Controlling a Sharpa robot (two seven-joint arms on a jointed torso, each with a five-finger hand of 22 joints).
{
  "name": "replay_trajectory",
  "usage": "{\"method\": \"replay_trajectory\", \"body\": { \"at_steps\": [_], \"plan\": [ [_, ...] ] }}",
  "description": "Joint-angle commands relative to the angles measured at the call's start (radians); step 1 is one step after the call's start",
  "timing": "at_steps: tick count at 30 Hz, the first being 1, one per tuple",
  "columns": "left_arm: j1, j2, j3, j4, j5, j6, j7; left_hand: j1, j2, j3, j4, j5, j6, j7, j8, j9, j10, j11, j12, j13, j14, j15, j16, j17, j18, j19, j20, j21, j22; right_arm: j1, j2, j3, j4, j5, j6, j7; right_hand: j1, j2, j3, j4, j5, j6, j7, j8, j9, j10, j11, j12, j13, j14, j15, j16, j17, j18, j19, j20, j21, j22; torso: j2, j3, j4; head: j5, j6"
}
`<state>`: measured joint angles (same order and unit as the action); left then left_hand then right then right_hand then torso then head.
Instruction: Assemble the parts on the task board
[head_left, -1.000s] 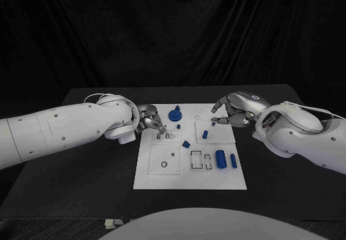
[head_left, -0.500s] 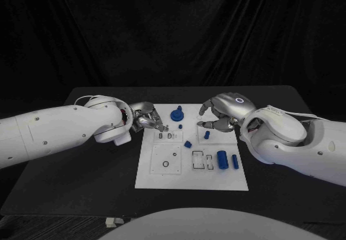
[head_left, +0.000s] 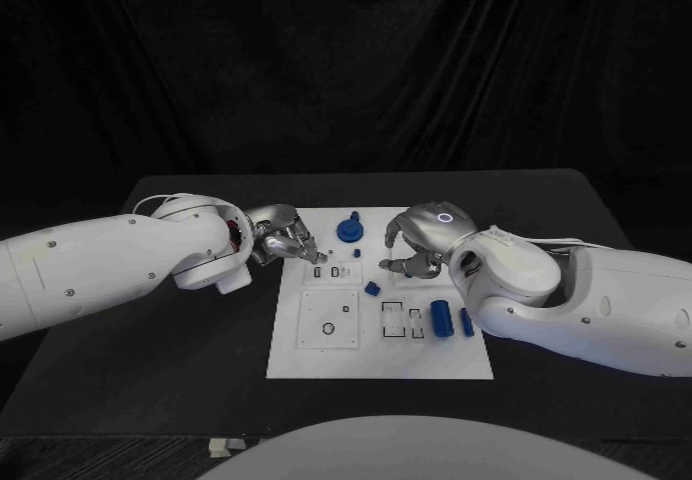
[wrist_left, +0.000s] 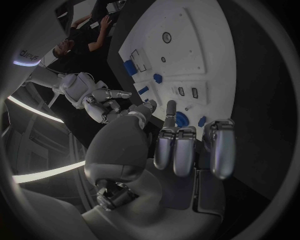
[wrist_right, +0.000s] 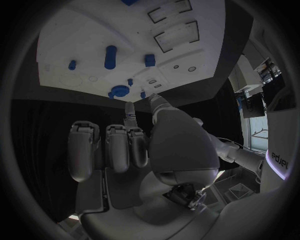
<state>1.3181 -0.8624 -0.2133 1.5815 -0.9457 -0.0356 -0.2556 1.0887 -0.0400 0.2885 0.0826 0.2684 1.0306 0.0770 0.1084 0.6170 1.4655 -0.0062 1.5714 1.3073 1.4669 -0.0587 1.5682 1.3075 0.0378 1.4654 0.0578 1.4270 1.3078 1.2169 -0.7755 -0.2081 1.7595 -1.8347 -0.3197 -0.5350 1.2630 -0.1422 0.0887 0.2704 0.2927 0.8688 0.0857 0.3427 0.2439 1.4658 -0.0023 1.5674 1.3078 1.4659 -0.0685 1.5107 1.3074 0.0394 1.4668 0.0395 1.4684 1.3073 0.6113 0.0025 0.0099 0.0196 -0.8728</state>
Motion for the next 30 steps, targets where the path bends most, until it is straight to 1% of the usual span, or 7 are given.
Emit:
{"method": "replay_trajectory", "body": {
  "at_steps": [1,6,10,12,16,21,30],
  "plan": [
    [0.002,-0.001,0.001,0.008,0.009,0.015,0.023,0.010,0.001,-0.006,0.002,0.006,-0.004,-0.001,0.007,-0.002,0.105,0.007,-0.001,0.263,0.104,0.008,0.003,0.263,0.001,0.016,0.003,-0.003,0.209,-0.013,0.012,0.000,-0.011,-0.039,0.063,-0.056,-0.001,-0.001,0.003,0.001,0.003,-0.007,0.003,0.004,0.001,0.105,0.009,0.003,0.263,0.080,0.006,0.005,0.123,-0.012,0.062,0.005,-0.004,0.228,0.000,-0.0003,-0.0001,0.002,0.000],
    [0.002,-0.001,0.001,0.008,0.009,0.028,0.017,0.016,0.003,-0.007,0.003,0.010,-0.006,-0.001,0.009,-0.003,0.105,0.007,-0.001,0.263,0.104,0.008,0.003,0.263,0.001,0.015,0.003,-0.005,0.209,-0.030,0.038,0.000,-0.033,-0.040,0.070,-0.059,-0.003,-0.002,0.004,0.001,0.003,-0.014,0.005,0.002,0.002,0.105,0.011,0.003,0.263,0.080,0.007,0.004,0.121,-0.012,0.061,0.006,-0.005,0.228,0.000,-0.0018,-0.0004,-0.001,0.000],
    [0.002,0.000,0.001,0.002,0.009,0.041,0.010,0.022,0.008,-0.007,0.005,0.013,-0.007,-0.001,0.010,-0.004,0.105,0.007,-0.001,0.263,0.104,0.007,0.003,0.263,0.002,0.013,0.003,-0.007,0.208,-0.042,0.055,0.000,-0.043,-0.041,0.072,-0.060,-0.010,-0.004,0.004,0.005,-0.006,-0.019,0.007,0.001,0.004,0.105,0.013,0.003,0.263,0.079,0.010,0.004,0.119,-0.012,0.061,0.008,-0.005,0.227,-0.002,-0.0010,-0.0004,0.002,0.000],
    [0.002,0.001,0.001,-0.002,0.009,0.046,0.008,0.025,0.009,-0.007,0.005,0.014,-0.007,-0.001,0.011,-0.004,0.105,0.007,-0.001,0.263,0.104,0.007,0.003,0.263,0.002,0.012,0.003,-0.009,0.208,-0.048,0.064,0.000,-0.048,-0.041,0.073,-0.060,-0.011,-0.005,0.005,0.006,-0.008,-0.021,0.007,0.001,0.004,0.105,0.013,0.003,0.263,0.079,0.010,0.004,0.118,-0.012,0.060,0.008,-0.007,0.227,-0.001,0.0008,-0.0011,0.003,0.000],
    [0.002,0.004,0.001,-0.010,0.009,0.057,0.003,0.027,0.011,-0.007,0.005,0.015,-0.007,-0.001,0.011,-0.005,0.105,0.007,-0.001,0.263,0.104,0.007,0.003,0.263,0.003,0.012,0.003,-0.010,0.207,-0.060,0.080,0.000,-0.059,-0.041,0.077,-0.061,-0.012,-0.005,0.005,0.006,-0.010,-0.025,0.008,-0.001,0.004,0.105,0.014,0.003,0.263,0.079,0.010,0.004,0.117,-0.011,0.059,0.009,-0.007,0.227,0.000,0.0006,-0.0003,-0.002,0.000],
    [0.001,0.005,0.001,-0.016,0.009,0.067,-0.003,0.033,0.016,-0.007,0.008,0.018,-0.009,-0.001,0.012,-0.007,0.105,0.007,-0.001,0.263,0.104,0.008,0.003,0.263,0.004,0.008,0.003,-0.016,0.206,-0.079,0.096,0.000,-0.070,-0.041,0.073,-0.061,-0.013,-0.005,0.006,0.006,-0.012,-0.029,0.009,-0.003,0.004,0.105,0.015,0.003,0.263,0.079,0.011,0.003,0.115,-0.011,0.059,0.009,-0.008,0.226,0.000,0.0010,-0.0008,-0.001,0.000],
    [0.000,0.009,0.001,-0.022,0.009,0.076,-0.010,0.037,0.019,-0.008,0.011,0.020,-0.012,0.000,0.013,-0.009,0.105,0.008,-0.001,0.263,0.104,0.008,0.003,0.263,0.005,0.005,0.003,-0.021,0.204,-0.099,0.122,0.000,-0.096,-0.041,0.086,-0.064,-0.008,-0.004,0.011,0.002,-0.011,-0.042,0.012,-0.011,0.003,0.105,0.018,0.003,0.263,0.078,0.014,0.002,0.113,-0.011,0.058,0.012,-0.011,0.225,0.000,0.0000,-0.0007,-0.002,0.000]
  ]
}}
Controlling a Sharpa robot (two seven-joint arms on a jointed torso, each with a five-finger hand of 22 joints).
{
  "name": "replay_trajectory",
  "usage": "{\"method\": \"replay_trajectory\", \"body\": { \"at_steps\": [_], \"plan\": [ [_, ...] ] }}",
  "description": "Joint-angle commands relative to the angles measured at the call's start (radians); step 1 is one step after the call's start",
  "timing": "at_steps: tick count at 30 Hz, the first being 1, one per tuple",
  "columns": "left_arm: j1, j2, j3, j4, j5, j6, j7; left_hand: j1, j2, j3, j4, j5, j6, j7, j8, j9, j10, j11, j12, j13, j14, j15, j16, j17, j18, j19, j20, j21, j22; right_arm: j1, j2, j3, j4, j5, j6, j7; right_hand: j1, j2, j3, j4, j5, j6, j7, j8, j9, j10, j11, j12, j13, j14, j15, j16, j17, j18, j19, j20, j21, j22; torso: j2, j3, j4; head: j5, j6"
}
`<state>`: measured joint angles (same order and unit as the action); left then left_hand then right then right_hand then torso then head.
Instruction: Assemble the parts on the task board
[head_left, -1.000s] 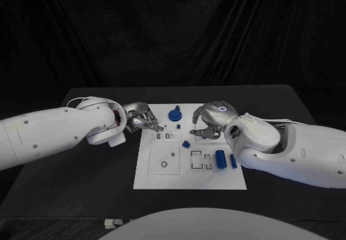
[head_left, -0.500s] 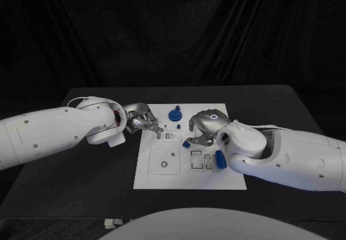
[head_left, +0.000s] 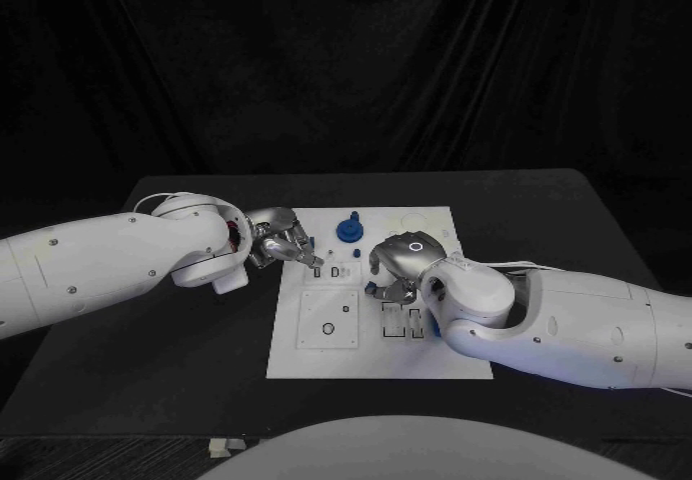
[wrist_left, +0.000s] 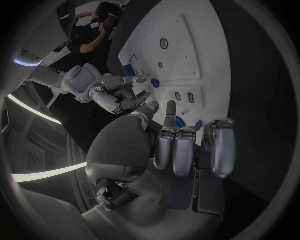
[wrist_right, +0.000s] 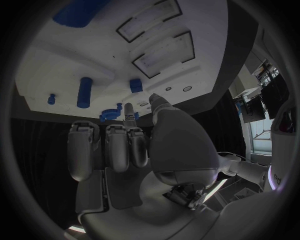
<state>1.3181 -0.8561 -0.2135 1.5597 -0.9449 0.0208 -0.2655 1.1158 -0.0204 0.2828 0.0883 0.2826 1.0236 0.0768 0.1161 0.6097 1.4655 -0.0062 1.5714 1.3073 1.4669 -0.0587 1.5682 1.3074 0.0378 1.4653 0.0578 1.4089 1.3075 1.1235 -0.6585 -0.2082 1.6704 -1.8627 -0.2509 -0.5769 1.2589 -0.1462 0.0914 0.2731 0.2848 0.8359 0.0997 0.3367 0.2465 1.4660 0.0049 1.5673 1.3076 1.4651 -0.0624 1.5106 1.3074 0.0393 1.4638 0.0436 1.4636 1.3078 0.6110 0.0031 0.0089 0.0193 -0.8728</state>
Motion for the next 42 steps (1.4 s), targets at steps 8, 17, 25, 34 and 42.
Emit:
{"method": "replay_trajectory", "body": {
  "at_steps": [8,17,25,34,42],
  "plan": [
    [0.000,0.008,0.001,-0.004,0.008,0.028,-0.004,0.011,0.001,-0.004,0.008,0.006,-0.006,0.001,0.005,-0.002,0.105,0.008,-0.001,0.263,0.104,0.009,0.003,0.263,0.006,0.003,0.004,-0.007,0.203,-0.021,0.025,0.000,-0.034,-0.028,0.039,-0.027,-0.001,-0.002,0.010,-0.004,-0.001,-0.017,0.001,-0.010,-0.001,0.105,0.012,0.003,0.263,0.077,0.009,-0.001,0.105,-0.009,0.058,0.009,-0.012,0.223,0.000,0.0000,0.0004,-0.003,0.000],
    [0.000,0.013,0.001,-0.007,0.008,0.041,-0.010,0.013,0.007,-0.009,0.018,0.008,-0.010,0.003,0.006,-0.006,0.105,0.010,-0.001,0.263,0.104,0.011,0.003,0.263,0.008,-0.003,0.005,-0.015,0.201,-0.033,0.042,0.001,-0.062,-0.037,0.041,-0.030,-0.005,0.002,0.012,-0.002,0.003,-0.019,0.003,-0.011,0.000,0.105,0.014,0.003,0.263,0.076,0.011,-0.002,0.101,-0.009,0.057,0.011,-0.014,0.222,-0.001,-0.0002,0.0004,-0.002,0.000],
    [-0.001,0.020,0.001,-0.012,0.008,0.052,-0.011,0.014,0.010,-0.011,0.023,0.010,-0.014,0.004,0.006,-0.009,0.105,0.011,-0.001,0.263,0.104,0.012,0.003,0.263,0.009,-0.006,0.006,-0.020,0.199,-0.037,0.050,0.001,-0.079,-0.038,0.046,-0.032,-0.012,0.010,0.017,-0.006,0.046,-0.013,0.005,-0.011,0.004,0.105,0.017,0.003,0.263,0.075,0.015,-0.004,0.096,-0.008,0.055,0.015,-0.016,0.221,0.001,0.0005,0.0003,-0.001,0.000],
    [-0.003,0.024,0.001,-0.016,0.008,0.060,-0.010,0.017,0.013,-0.011,0.026,0.013,-0.016,0.004,0.006,-0.011,0.105,0.012,-0.001,0.263,0.104,0.012,0.003,0.263,0.010,-0.009,0.007,-0.024,0.198,-0.038,0.057,0.001,-0.092,-0.030,0.036,-0.030,0.002,0.019,0.044,-0.044,0.203,0.007,0.005,-0.009,0.013,0.105,0.017,0.003,0.263,0.074,0.015,-0.006,0.089,-0.007,0.054,0.017,-0.018,0.221,0.000,0.0001,0.0002,0.002,0.000],
    [-0.004,0.027,0.001,-0.019,0.008,0.062,-0.008,0.019,0.014,-0.012,0.027,0.015,-0.018,0.005,0.006,-0.012,0.105,0.012,-0.001,0.263,0.104,0.013,0.003,0.263,0.010,-0.009,0.007,-0.026,0.198,-0.040,0.062,0.001,-0.104,-0.013,0.023,-0.013,0.029,0.023,0.073,-0.081,0.242,0.031,0.000,0.004,0.024,0.105,0.014,0.003,0.263,0.073,0.011,-0.007,0.086,-0.007,0.053,0.014,-0.019,0.220,0.000,-0.0007,0.0004,0.004,0.000]
  ]
}}
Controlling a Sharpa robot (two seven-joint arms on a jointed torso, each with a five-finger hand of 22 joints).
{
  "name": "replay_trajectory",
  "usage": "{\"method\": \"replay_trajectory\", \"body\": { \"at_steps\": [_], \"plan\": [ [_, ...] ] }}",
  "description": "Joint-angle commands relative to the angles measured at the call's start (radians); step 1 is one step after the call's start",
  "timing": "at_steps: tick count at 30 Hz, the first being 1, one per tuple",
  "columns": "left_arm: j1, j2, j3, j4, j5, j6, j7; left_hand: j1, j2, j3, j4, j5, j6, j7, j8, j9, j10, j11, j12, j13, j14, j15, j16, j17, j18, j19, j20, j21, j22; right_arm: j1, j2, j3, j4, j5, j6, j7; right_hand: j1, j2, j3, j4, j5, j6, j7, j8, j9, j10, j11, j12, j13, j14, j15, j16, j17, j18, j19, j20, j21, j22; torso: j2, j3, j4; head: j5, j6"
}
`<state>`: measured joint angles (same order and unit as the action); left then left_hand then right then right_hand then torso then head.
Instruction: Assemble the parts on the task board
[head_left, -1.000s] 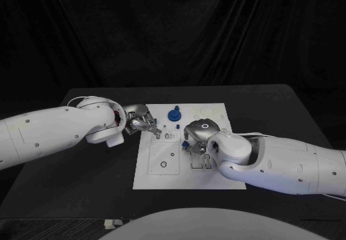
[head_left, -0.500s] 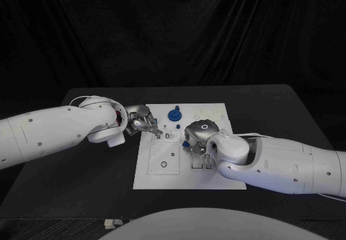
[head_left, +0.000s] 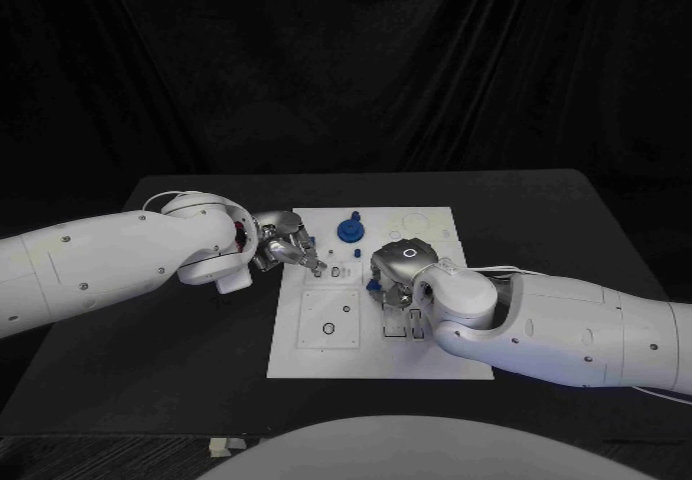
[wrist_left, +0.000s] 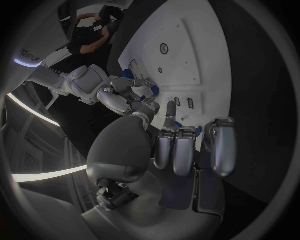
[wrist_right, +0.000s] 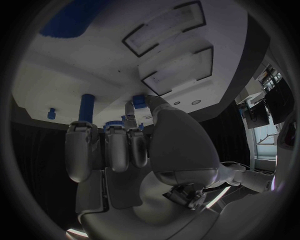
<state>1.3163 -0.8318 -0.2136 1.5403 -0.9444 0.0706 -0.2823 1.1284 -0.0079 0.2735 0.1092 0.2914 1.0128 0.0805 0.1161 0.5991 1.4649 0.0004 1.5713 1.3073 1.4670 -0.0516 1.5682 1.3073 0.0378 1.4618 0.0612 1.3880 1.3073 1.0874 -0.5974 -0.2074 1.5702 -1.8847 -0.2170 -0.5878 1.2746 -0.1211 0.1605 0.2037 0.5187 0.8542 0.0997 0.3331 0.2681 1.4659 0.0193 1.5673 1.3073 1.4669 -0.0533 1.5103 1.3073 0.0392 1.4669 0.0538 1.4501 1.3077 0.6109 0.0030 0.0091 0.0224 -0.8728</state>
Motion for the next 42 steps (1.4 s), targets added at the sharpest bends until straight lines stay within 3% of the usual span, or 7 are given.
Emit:
{"method": "replay_trajectory", "body": {
  "at_steps": [1,11,23,26,33,39,42],
  "plan": [
    [-0.002,0.003,0.001,0.000,0.008,0.013,0.009,0.007,0.001,-0.002,0.006,0.006,-0.007,0.001,0.006,-0.001,0.105,0.006,-0.001,0.263,0.104,0.006,0.003,0.263,0.010,-0.006,0.004,-0.005,0.198,-0.004,0.001,0.000,-0.004,0.012,-0.013,0.000,0.020,-0.001,0.010,-0.020,0.012,0.016,-0.001,0.010,0.004,0.105,-0.001,0.004,0.263,0.071,0.001,-0.006,0.085,-0.007,0.050,0.003,-0.005,0.220,0.000,-0.0006,0.0002,0.001,0.000],
    [-0.003,0.008,0.001,-0.006,0.008,0.017,0.012,0.008,0.002,-0.003,0.007,0.007,-0.009,0.002,0.005,-0.002,0.105,0.006,-0.001,0.263,0.104,0.006,0.003,0.263,0.010,-0.006,0.004,-0.005,0.198,-0.004,-0.010,0.000,0.000,0.021,-0.056,0.031,0.054,0.007,0.050,-0.065,0.020,0.035,-0.006,0.016,0.012,0.105,-0.006,0.004,0.263,0.072,-0.004,-0.005,0.089,-0.008,0.051,-0.001,-0.002,0.222,0.000,0.0002,0.0002,0.002,0.000],
    [-0.004,0.012,0.001,-0.012,0.008,0.029,0.028,0.011,-0.007,-0.019,0.018,-0.001,-0.027,0.010,0.001,-0.013,0.100,0.013,-0.007,0.258,0.104,0.011,0.003,0.263,0.012,-0.013,0.008,-0.016,0.196,0.002,-0.051,0.000,0.053,0.022,-0.173,0.077,0.040,-0.003,0.095,-0.085,-0.041,0.056,-0.008,0.016,0.017,0.105,-0.008,0.004,0.263,0.075,-0.005,0.001,0.099,-0.010,0.055,-0.003,0.008,0.225,0.000,0.0005,0.0000,0.011,0.000],
    [-0.005,0.013,0.001,-0.013,0.008,0.031,0.042,-0.003,-0.014,-0.043,0.043,-0.021,-0.034,0.015,0.003,-0.020,0.098,0.018,-0.010,0.256,0.104,0.016,0.003,0.263,0.013,-0.016,0.013,-0.021,0.195,0.018,-0.067,0.000,0.085,0.022,-0.215,0.096,0.034,-0.005,0.098,-0.084,-0.045,0.053,-0.007,0.013,0.016,0.105,-0.008,0.004,0.263,0.075,-0.004,0.002,0.103,-0.011,0.056,-0.003,0.011,0.226,0.000,0.0007,-0.0005,0.015,0.000],
    [-0.005,0.012,0.001,-0.011,0.008,0.025,0.076,-0.060,-0.033,-0.150,0.138,-0.135,-0.046,0.020,0.014,-0.037,0.087,0.026,-0.022,0.245,0.104,0.025,0.003,0.263,0.017,-0.029,0.022,-0.040,0.191,0.047,-0.086,0.000,0.127,0.022,-0.283,0.126,0.020,-0.010,0.103,-0.080,-0.054,0.053,-0.006,0.010,0.016,0.105,-0.007,0.004,0.263,0.076,-0.003,0.005,0.107,-0.012,0.058,-0.002,0.014,0.227,0.000,0.0007,-0.0002,0.021,0.000],
    [-0.005,0.012,0.001,-0.008,0.008,0.015,0.118,-0.064,-0.026,-0.193,0.174,-0.139,-0.048,0.022,0.022,-0.042,0.083,0.027,-0.026,0.241,0.104,0.027,0.003,0.263,0.018,-0.033,0.025,-0.045,0.189,0.054,-0.085,0.000,0.134,0.022,-0.336,0.156,0.018,-0.010,0.106,-0.079,-0.054,0.056,-0.007,0.011,0.017,0.105,-0.007,0.004,0.263,0.077,-0.003,0.005,0.109,-0.012,0.059,-0.002,0.017,0.228,0.000,0.0007,-0.0001,0.023,0.000],
    [-0.005,0.017,0.001,-0.009,0.008,0.015,0.134,-0.043,-0.016,-0.212,0.177,-0.098,-0.049,0.022,0.028,-0.046,0.081,0.028,-0.027,0.240,0.104,0.028,0.003,0.263,0.019,-0.035,0.026,-0.047,0.189,0.055,-0.081,0.000,0.132,0.022,-0.348,0.164,0.018,-0.010,0.106,-0.079,-0.054,0.056,-0.007,0.010,0.017,0.105,-0.007,0.004,0.263,0.076,-0.003,0.005,0.109,-0.012,0.059,-0.002,0.017,0.228,0.000,0.0006,0.0000,0.024,0.000]
  ]
}}
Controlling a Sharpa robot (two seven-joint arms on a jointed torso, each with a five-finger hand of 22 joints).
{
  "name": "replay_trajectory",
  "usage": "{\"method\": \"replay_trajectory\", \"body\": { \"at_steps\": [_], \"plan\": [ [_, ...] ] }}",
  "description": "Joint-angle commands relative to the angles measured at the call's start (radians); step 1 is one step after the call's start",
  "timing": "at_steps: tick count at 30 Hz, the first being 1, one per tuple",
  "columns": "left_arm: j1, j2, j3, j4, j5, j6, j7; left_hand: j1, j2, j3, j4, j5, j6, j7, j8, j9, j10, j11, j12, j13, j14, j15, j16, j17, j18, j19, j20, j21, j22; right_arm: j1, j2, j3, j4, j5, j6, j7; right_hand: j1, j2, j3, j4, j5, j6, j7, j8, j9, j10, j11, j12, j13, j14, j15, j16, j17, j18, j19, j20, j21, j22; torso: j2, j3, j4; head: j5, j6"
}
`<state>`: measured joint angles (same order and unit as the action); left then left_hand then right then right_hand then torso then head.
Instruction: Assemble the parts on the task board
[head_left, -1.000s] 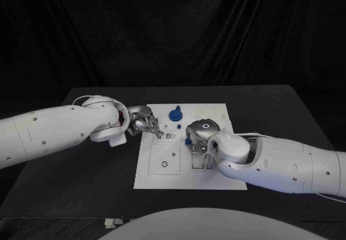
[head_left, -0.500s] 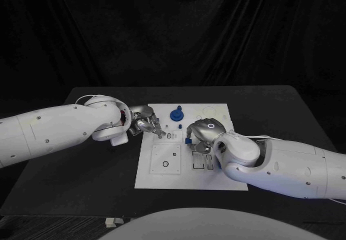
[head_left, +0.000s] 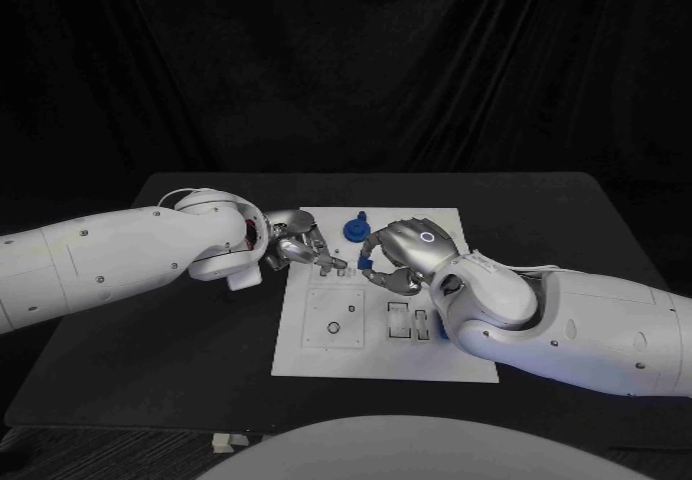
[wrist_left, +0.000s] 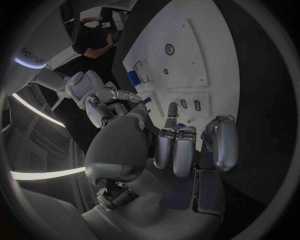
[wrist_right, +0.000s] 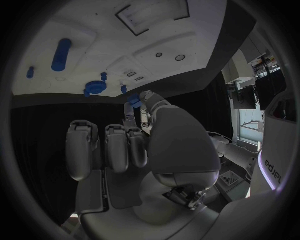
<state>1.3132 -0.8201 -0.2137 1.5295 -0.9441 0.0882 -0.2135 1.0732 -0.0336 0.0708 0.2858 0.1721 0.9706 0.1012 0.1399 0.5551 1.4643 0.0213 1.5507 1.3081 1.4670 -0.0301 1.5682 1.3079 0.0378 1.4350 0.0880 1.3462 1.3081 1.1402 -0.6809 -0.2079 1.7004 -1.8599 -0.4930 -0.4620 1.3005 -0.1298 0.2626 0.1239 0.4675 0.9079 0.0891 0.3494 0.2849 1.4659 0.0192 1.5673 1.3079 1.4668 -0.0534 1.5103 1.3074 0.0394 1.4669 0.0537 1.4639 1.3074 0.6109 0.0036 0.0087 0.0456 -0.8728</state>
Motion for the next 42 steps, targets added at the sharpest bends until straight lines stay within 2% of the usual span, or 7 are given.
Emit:
{"method": "replay_trajectory", "body": {
  "at_steps": [1,8,14,25,31,33,42],
  "plan": [
    [-0.002,0.008,0.001,0.001,0.008,-0.002,0.069,0.016,0.011,-0.012,0.000,0.028,-0.008,0.001,0.005,-0.003,0.080,0.007,-0.008,0.238,0.104,0.007,0.003,0.263,0.019,-0.009,-0.001,-0.006,0.188,0.003,0.004,0.001,0.002,-0.003,-0.074,0.040,-0.008,-0.001,0.004,0.000,-0.003,0.002,0.003,-0.006,0.000,0.105,-0.007,0.004,0.263,0.077,-0.003,0.005,0.109,-0.013,0.059,-0.002,0.003,0.228,0.000,0.0000,0.0005,0.001,0.000],
    [-0.002,0.021,0.001,-0.004,0.008,-0.004,0.101,0.033,0.026,-0.033,0.002,0.061,-0.015,0.004,0.008,-0.009,0.060,0.010,-0.028,0.220,0.104,0.009,0.003,0.263,0.021,-0.018,0.001,-0.018,0.184,0.003,0.008,0.001,-0.001,-0.003,-0.077,0.049,-0.009,-0.002,0.005,0.000,-0.003,0.002,0.004,-0.007,0.000,0.105,-0.007,0.004,0.263,0.076,-0.003,0.005,0.108,-0.012,0.059,-0.002,0.003,0.228,0.000,0.0000,0.0005,0.001,0.000],
    [-0.003,0.029,0.001,-0.007,0.008,-0.004,0.136,0.017,0.042,-0.073,0.005,0.032,-0.039,0.013,-0.003,-0.029,0.054,0.018,-0.033,0.215,0.104,0.016,0.003,0.263,0.022,-0.023,0.007,-0.023,0.183,0.003,0.011,0.001,-0.002,-0.003,-0.068,0.053,-0.009,-0.002,0.005,0.001,-0.005,0.001,0.004,-0.007,-0.001,0.105,-0.007,0.004,0.263,0.077,-0.003,0.005,0.108,-0.012,0.059,-0.002,0.003,0.228,0.001,0.0001,0.0008,-0.002,0.000],
    [-0.004,0.034,0.001,-0.016,0.008,0.003,0.185,0.029,0.053,-0.099,0.003,0.043,-0.056,0.021,-0.014,-0.051,0.047,0.024,-0.038,0.210,0.104,0.022,0.003,0.263,0.024,-0.031,0.012,-0.031,0.180,0.003,0.014,0.000,-0.005,-0.003,-0.047,0.055,-0.009,-0.001,0.009,0.000,-0.008,0.000,0.004,-0.009,-0.001,0.105,-0.007,0.004,0.263,0.077,-0.003,0.005,0.109,-0.012,0.059,-0.002,0.003,0.228,0.000,0.0001,0.0000,0.001,0.000],
    [-0.007,0.037,0.001,-0.024,0.008,0.007,0.194,0.054,0.067,-0.118,0.002,0.084,-0.062,0.025,-0.017,-0.069,0.042,0.028,-0.041,0.206,0.104,0.027,0.003,0.263,0.025,-0.036,0.018,-0.036,0.179,0.003,0.017,0.000,-0.005,-0.003,-0.045,0.057,-0.009,-0.002,0.011,-0.001,-0.012,-0.001,0.004,-0.011,-0.002,0.105,-0.007,0.004,0.263,0.076,-0.003,0.005,0.107,-0.012,0.058,-0.002,0.002,0.228,0.000,0.0001,0.0003,0.002,0.000],
    [-0.009,0.037,0.001,-0.026,0.008,0.012,0.196,0.069,0.072,-0.125,0.001,0.116,-0.062,0.026,-0.017,-0.077,0.039,0.030,-0.043,0.205,0.104,0.028,0.003,0.263,0.026,-0.039,0.019,-0.038,0.178,0.003,0.018,0.000,-0.006,-0.003,-0.043,0.055,-0.009,-0.002,0.011,-0.001,-0.012,-0.001,0.004,-0.011,-0.002,0.105,-0.007,0.004,0.263,0.076,-0.003,0.005,0.107,-0.012,0.058,-0.002,0.002,0.228,0.001,0.0001,0.0003,0.000,0.000],
    [-0.015,0.036,0.001,-0.028,0.008,0.022,0.182,0.076,0.080,-0.140,0.004,0.137,-0.040,0.020,-0.001,-0.082,0.045,0.026,-0.037,0.209,0.104,0.026,0.003,0.263,0.025,-0.035,0.019,-0.032,0.180,0.003,0.021,0.000,-0.017,-0.003,-0.026,0.045,-0.008,-0.001,0.014,-0.002,-0.016,-0.001,0.004,-0.012,-0.002,0.105,-0.007,0.004,0.263,0.076,-0.003,0.004,0.105,-0.012,0.057,-0.002,0.000,0.227,0.000,0.0001,0.0004,0.001,0.000]
  ]
}}
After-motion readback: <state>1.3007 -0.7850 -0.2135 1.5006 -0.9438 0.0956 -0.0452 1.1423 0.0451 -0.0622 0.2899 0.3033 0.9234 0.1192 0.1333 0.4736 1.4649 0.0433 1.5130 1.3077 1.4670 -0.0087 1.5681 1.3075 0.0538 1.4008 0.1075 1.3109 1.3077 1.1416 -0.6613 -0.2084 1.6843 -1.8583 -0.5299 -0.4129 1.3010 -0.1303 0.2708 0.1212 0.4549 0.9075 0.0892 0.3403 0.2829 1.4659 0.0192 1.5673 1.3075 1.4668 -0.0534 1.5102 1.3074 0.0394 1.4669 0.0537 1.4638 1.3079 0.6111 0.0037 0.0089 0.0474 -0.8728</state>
